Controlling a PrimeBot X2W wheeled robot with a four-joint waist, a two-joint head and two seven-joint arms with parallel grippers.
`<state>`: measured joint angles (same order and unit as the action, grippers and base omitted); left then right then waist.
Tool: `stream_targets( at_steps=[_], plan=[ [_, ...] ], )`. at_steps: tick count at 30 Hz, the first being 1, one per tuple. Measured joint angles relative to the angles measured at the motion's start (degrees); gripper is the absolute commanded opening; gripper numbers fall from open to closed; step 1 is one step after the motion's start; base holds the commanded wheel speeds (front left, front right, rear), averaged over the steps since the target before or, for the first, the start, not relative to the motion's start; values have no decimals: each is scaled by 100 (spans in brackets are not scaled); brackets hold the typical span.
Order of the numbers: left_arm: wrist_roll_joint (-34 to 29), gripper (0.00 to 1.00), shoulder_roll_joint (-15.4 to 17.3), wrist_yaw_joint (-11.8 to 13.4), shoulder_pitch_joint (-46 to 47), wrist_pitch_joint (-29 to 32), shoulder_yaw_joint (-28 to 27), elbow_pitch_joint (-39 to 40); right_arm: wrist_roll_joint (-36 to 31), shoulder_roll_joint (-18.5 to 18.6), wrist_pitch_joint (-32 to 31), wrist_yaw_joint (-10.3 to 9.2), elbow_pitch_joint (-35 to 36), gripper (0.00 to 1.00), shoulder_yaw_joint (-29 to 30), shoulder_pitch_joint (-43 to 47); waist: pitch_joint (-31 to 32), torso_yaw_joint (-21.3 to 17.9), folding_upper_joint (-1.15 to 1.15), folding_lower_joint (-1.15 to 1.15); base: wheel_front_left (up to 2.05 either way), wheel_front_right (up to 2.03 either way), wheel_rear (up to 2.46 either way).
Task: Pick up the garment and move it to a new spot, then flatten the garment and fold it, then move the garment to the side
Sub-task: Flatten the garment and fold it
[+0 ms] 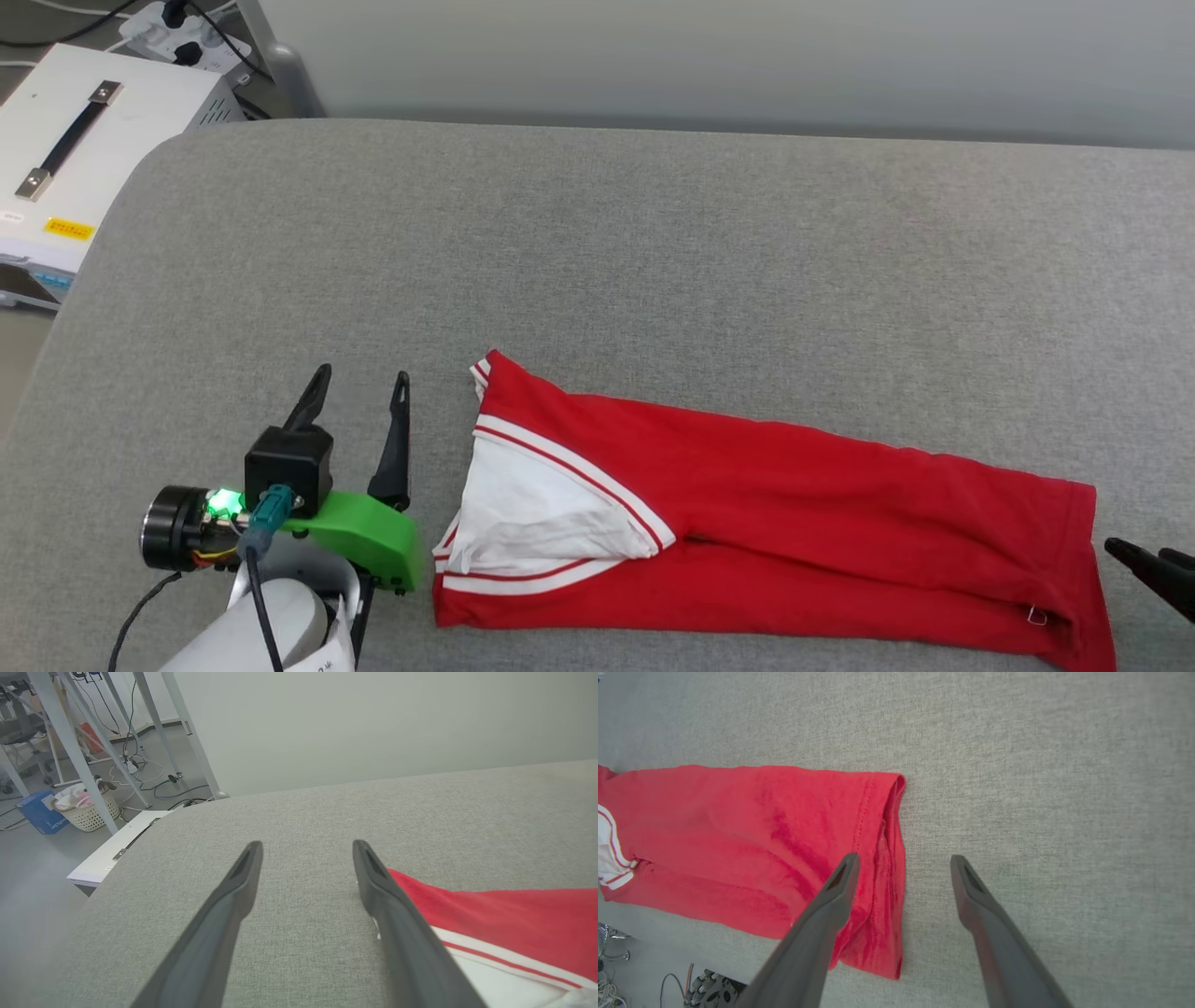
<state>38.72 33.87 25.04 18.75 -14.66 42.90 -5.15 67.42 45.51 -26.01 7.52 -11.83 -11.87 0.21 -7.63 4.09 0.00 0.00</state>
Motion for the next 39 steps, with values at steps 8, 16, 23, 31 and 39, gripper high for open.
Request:
stream_targets(
  at_steps=[8, 16, 23, 31, 39],
  plan=[
    [-920, 100, -504, 16, -643, 0, -1090, 141, -75, -344, -278, 0, -511, 100, -425, -361, -125, 195, 0, 0, 0, 0, 0],
    [-1750, 100, -1157, -299, -1243, 0, -2083, 290, -51, -505, -349, -7, -700, 100, -809, -646, -184, 314, 0, 0, 0, 0, 0],
    [-2391, 100, -1656, -665, -1547, 0, -2504, 314, -3, -568, -291, -7, -775, 100, -1081, -782, -131, 311, 0, 0, 0, 0, 0],
    [-2855, 100, -2075, -1101, -1724, 0, -2895, 288, -7, -564, 26, -4, -951, 0, -1299, -862, -43, 284, 0, 0, 0, 0, 0],
    [-3200, 100, -2286, -1475, -1788, 0, -3051, 289, -33, -390, 285, 9, -1192, 0, -1334, -868, 46, 257, 0, 0, 0, 0, 0]
  ],
)
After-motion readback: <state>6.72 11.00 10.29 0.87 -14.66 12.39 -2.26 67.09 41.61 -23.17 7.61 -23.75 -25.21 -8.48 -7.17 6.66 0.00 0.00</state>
